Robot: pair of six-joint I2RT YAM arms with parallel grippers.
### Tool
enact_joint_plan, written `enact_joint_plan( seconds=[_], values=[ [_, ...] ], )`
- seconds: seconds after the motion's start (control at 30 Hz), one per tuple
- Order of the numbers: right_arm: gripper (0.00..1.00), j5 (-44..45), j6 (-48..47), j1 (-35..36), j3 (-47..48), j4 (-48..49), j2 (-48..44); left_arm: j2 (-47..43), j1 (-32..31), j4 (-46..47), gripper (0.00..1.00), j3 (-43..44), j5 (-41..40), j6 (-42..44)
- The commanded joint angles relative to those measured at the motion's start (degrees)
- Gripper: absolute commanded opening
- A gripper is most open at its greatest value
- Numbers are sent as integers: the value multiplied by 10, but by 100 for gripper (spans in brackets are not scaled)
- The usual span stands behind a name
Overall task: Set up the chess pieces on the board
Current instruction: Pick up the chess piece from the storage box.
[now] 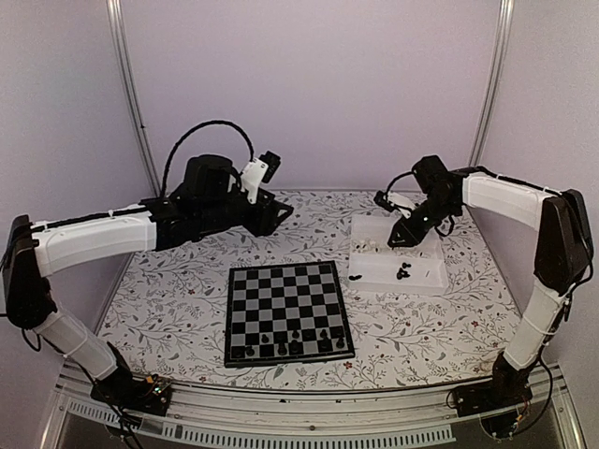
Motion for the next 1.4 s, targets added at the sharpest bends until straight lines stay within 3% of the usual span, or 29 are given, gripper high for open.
enact_joint_plan(
  seconds=[0.0, 0.3, 0.63, 1.37],
  values=[
    [24, -12, -7, -73, -79, 47, -28, 67, -41, -28, 61, 45, 83, -1],
    [19, 7, -50, -113, -115, 75, 31, 234, -88, -112, 60, 234, 152, 39],
    [26, -10, -121, -109, -112, 73, 89, 317, -93, -126, 60, 316, 175, 23],
    [29, -37, -162, -91, -116, 42, 104, 334, -96, -110, 61, 300, 169, 22]
  ],
)
